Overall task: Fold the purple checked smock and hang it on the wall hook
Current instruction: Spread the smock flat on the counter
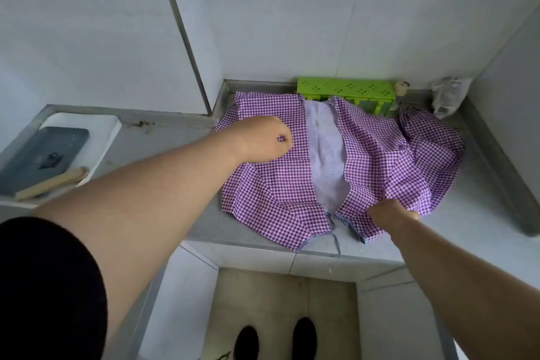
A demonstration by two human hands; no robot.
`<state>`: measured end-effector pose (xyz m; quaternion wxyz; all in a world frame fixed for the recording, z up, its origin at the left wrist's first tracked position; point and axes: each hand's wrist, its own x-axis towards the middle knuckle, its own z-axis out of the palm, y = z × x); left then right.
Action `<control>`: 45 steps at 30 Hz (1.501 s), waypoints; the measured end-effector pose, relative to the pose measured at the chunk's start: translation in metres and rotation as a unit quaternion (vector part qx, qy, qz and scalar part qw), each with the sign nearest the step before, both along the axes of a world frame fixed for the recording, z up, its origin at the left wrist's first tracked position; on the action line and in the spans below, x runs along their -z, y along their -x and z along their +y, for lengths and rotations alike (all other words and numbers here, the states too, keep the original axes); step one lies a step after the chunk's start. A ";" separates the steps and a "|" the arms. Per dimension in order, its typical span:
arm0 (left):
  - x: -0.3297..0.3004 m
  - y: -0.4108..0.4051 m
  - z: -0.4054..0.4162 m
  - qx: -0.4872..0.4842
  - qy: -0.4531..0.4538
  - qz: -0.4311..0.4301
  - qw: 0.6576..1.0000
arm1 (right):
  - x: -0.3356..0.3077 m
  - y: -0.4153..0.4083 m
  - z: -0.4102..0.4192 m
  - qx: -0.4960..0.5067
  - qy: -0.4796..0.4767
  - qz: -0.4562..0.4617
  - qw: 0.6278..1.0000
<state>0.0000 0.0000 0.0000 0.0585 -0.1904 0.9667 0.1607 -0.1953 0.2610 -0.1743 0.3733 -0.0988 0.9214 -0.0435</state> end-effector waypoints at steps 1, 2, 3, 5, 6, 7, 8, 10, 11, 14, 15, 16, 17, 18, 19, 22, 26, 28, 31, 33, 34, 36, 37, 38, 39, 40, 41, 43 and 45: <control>0.002 0.000 -0.002 0.001 -0.003 -0.015 1.000 | 0.002 -0.003 0.002 0.055 0.033 -0.027 0.998; 0.002 0.000 -0.004 0.002 -0.004 -0.023 1.000 | 0.005 -0.004 0.003 0.090 0.066 -0.025 0.993; 0.004 0.000 -0.005 0.003 -0.008 -0.030 1.000 | 0.002 -0.007 0.002 0.149 0.113 -0.041 0.981; 0.007 -0.001 -0.004 0.012 -0.016 -0.045 0.999 | 0.001 -0.014 0.003 0.228 0.158 -0.075 0.958; 0.008 -0.001 -0.005 0.016 -0.019 -0.047 0.999 | 0.004 -0.016 0.002 0.252 0.168 -0.078 0.950; 0.010 -0.001 -0.006 0.018 -0.021 -0.050 0.998 | 0.001 -0.017 0.002 0.291 0.177 -0.092 0.936; 0.012 -0.001 -0.007 0.020 -0.017 -0.051 0.998 | 0.003 -0.019 0.003 0.288 0.185 -0.078 0.936; 0.014 -0.002 -0.008 0.029 -0.013 -0.061 0.998 | -0.002 -0.023 0.004 0.283 0.190 -0.047 0.939; 0.015 -0.002 -0.009 0.032 -0.013 -0.064 0.997 | -0.003 -0.023 0.004 0.267 0.195 -0.018 0.944; 0.016 0.001 -0.010 0.043 -0.006 -0.076 0.996 | -0.015 -0.018 -0.002 0.168 0.211 0.093 0.958; 0.013 0.004 -0.009 0.048 -0.002 -0.077 0.996 | -0.025 -0.015 -0.005 0.137 0.236 0.116 0.955; 0.011 0.006 -0.008 0.053 0.002 -0.081 0.995 | -0.034 -0.013 -0.010 0.105 0.269 0.126 0.949; 0.008 0.009 -0.005 0.061 0.005 -0.084 0.995 | -0.046 -0.011 -0.013 0.068 0.300 0.132 0.942; 0.006 0.013 -0.003 0.068 0.010 -0.085 0.994 | -0.059 -0.014 -0.018 0.019 0.316 0.137 0.939; 0.005 0.018 0.000 0.075 0.015 -0.084 0.994 | -0.070 -0.014 -0.023 -0.030 0.324 0.141 0.935; 0.009 0.032 0.012 0.092 0.028 -0.074 0.993 | -0.094 -0.021 -0.037 -0.150 0.332 0.145 0.920; 0.012 0.061 0.036 0.154 0.041 -0.049 0.986 | -0.119 -0.035 -0.044 -0.244 0.399 0.166 0.868; 0.010 0.075 0.048 0.173 0.037 -0.051 0.983 | -0.128 -0.041 -0.045 -0.221 0.440 0.153 0.857; 0.007 0.091 0.061 0.189 0.033 -0.107 0.976 | -0.136 -0.044 -0.041 -0.116 0.510 0.091 0.847; 0.003 0.099 0.062 0.189 0.011 -0.099 0.977 | -0.134 -0.049 -0.036 -0.025 0.570 0.047 0.820; 0.001 0.103 0.062 0.188 -0.001 -0.086 0.978 | -0.130 -0.051 -0.031 0.034 0.596 0.038 0.802; -0.004 0.109 0.058 0.153 -0.048 -0.062 0.985 | -0.114 -0.055 -0.019 0.133 0.595 0.037 0.792; -0.006 0.109 0.056 0.123 -0.082 -0.042 0.988 | -0.104 -0.057 -0.013 0.159 0.567 0.027 0.808; -0.009 0.110 0.054 0.094 -0.109 -0.022 0.989 | -0.093 -0.060 -0.008 0.166 0.533 0.002 0.830; -0.011 0.111 0.051 0.069 -0.129 -0.002 0.989 | -0.082 -0.063 -0.003 0.161 0.504 -0.044 0.847; -0.014 0.112 0.049 0.050 -0.144 0.012 0.988 | -0.071 -0.066 0.000 0.150 0.467 -0.094 0.866; -0.018 0.113 0.047 0.031 -0.159 0.023 0.986 | -0.059 -0.069 0.002 0.139 0.425 -0.136 0.884; -0.025 0.112 0.041 -0.015 -0.200 0.047 0.978 | -0.045 -0.075 0.000 0.150 0.363 -0.190 0.900; -0.034 0.108 0.035 -0.060 -0.252 0.076 0.963 | -0.044 -0.082 -0.007 0.173 0.376 -0.227 0.881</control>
